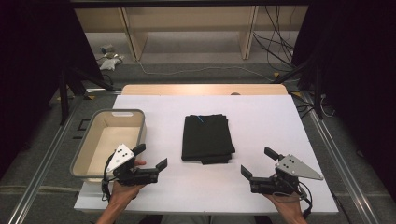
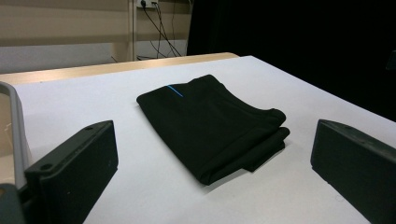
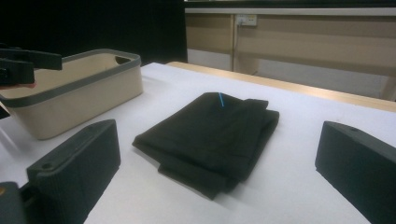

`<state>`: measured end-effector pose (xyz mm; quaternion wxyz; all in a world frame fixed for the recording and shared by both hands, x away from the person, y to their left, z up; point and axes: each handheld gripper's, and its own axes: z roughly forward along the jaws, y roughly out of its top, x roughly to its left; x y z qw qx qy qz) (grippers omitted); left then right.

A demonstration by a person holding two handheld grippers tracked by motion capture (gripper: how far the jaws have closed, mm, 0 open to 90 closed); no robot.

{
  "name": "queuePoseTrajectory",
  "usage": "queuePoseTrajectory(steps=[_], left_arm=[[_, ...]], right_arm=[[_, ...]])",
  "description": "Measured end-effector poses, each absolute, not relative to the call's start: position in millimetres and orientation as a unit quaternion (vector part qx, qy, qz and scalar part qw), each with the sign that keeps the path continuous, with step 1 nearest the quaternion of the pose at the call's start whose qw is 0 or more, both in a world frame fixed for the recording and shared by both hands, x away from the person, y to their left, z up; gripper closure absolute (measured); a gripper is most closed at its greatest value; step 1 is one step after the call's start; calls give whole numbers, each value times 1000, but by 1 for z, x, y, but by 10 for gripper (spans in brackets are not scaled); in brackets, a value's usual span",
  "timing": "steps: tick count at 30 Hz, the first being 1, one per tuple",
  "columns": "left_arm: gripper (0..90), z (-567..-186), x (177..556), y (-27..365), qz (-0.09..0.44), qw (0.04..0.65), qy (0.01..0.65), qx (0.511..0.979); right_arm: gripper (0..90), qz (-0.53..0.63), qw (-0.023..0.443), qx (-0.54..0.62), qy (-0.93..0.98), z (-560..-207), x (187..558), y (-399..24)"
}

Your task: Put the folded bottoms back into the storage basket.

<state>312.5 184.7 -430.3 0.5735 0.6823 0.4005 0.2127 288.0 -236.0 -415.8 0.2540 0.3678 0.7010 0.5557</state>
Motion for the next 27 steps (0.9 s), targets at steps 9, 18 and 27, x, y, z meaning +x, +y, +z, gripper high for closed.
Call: queuePoseTrajectory(steps=[9, 18, 27], left_arm=[[4, -431, 313, 184, 213, 570, 403, 684], [5, -431, 318, 181, 200, 567, 419, 680], [16, -431, 330, 176, 152, 551, 462, 678]], right_arm=[[9, 557, 255, 369, 699, -415, 289, -237], [15, 557, 252, 370, 699, -412, 295, -239], [21, 549, 233, 377, 709, -411, 317, -243]])
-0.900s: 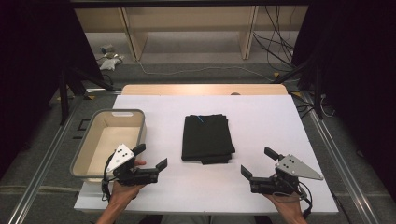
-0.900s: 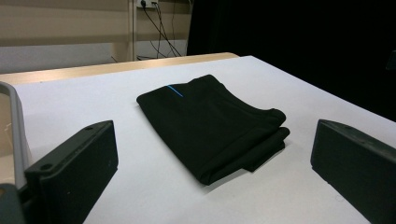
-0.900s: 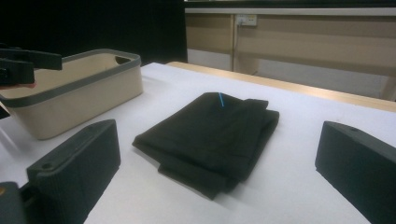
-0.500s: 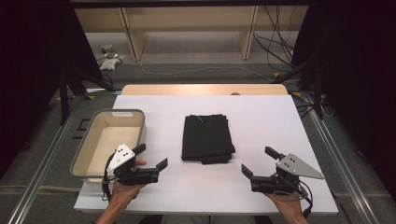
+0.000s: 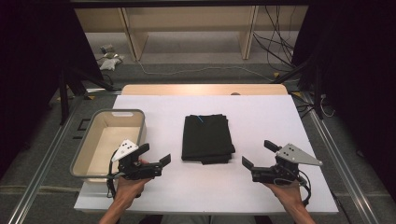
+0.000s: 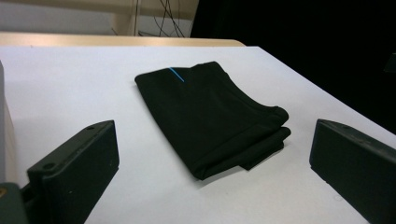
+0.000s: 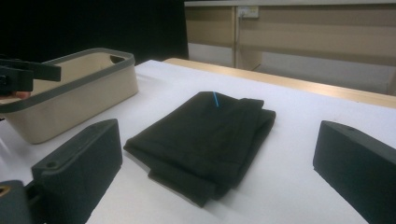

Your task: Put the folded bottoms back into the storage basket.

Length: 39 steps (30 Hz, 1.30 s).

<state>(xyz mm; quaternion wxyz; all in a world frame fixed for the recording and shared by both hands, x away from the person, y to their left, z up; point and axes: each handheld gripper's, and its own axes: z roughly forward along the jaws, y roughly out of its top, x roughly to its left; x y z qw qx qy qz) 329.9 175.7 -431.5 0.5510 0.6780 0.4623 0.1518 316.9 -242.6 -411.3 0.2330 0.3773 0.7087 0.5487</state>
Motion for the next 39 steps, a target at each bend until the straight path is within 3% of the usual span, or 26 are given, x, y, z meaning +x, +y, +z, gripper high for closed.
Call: queuePoseTrajectory(steps=[17, 39], left_arm=[[44, -443, 352, 163, 58, 505, 526, 682], [119, -466, 385, 161, -42, 463, 621, 631]], right_arm=[[23, 536, 198, 391, 722, -413, 354, -242], [25, 510, 148, 416, 739, -421, 402, -235]])
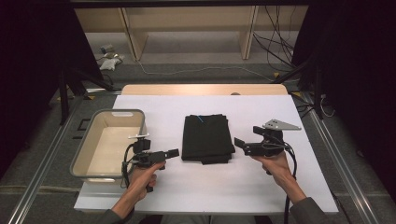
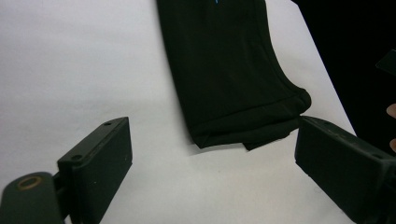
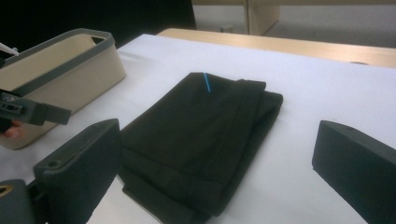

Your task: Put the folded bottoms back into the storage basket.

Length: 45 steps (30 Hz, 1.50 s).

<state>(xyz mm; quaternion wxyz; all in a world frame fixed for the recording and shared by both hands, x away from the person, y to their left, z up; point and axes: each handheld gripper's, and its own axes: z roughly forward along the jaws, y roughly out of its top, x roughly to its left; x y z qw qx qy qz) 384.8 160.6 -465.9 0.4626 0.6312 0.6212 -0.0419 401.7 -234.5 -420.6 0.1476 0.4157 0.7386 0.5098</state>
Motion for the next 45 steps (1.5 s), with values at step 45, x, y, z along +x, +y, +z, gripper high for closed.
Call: queuePoseTrajectory(steps=[45], left_arm=[[469, -491, 424, 107, -73, 399, 644, 649]], right_arm=[[31, 448, 81, 454, 766, -438, 471, -219]])
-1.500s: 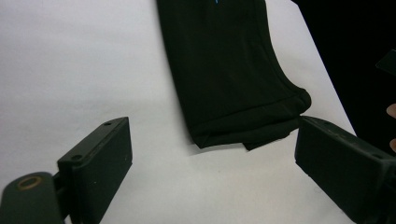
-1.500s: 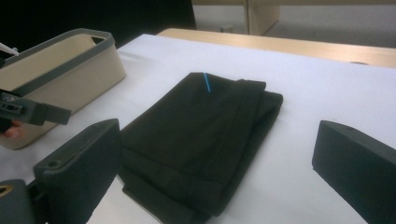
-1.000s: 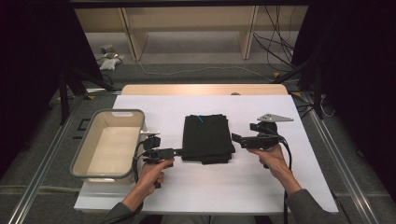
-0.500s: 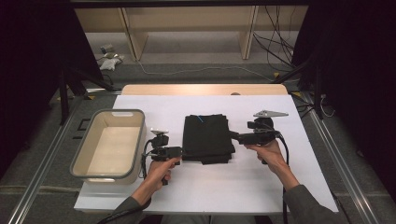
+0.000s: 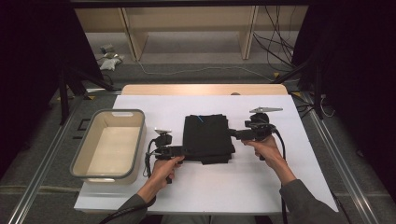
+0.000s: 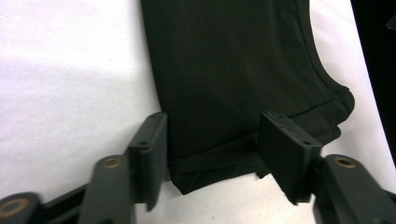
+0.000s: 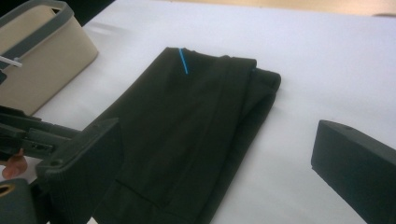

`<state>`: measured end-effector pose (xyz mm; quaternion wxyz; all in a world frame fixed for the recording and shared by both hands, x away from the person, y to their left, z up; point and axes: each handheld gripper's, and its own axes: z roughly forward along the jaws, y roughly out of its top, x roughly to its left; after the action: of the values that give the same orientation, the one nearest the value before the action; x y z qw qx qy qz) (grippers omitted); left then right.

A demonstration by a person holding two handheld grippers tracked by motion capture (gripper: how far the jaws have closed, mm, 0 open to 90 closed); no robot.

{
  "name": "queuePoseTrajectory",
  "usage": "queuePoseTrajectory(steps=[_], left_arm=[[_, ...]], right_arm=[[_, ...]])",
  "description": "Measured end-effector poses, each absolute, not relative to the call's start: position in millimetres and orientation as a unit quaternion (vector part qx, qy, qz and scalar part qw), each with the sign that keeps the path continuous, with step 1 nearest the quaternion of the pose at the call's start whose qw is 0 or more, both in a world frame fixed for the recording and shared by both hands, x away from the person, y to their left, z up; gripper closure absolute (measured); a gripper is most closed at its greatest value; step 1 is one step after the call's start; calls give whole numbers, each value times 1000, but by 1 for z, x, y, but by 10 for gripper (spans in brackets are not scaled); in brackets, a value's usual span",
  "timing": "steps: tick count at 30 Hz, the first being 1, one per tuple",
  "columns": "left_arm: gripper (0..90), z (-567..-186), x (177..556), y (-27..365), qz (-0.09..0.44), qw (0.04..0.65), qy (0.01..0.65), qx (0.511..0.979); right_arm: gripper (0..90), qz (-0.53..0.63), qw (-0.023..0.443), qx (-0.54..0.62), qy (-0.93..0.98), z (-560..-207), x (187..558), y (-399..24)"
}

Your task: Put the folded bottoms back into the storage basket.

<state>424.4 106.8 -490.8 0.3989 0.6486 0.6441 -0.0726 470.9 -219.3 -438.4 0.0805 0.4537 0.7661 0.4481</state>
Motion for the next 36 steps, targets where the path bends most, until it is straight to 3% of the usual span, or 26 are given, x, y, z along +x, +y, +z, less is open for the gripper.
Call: queuePoseTrajectory(steps=[12, 25, 36], left_arm=[[816, -489, 423, 108, -47, 396, 640, 657], [840, -482, 422, 109, -39, 401, 624, 669], [840, -478, 421, 113, -29, 408, 615, 675]], right_arm=[[47, 409, 43, 477, 777, -449, 517, -202], [73, 351, 41, 495, 794, -458, 555, -182], [105, 325, 34, 507, 798, -470, 568, -173]])
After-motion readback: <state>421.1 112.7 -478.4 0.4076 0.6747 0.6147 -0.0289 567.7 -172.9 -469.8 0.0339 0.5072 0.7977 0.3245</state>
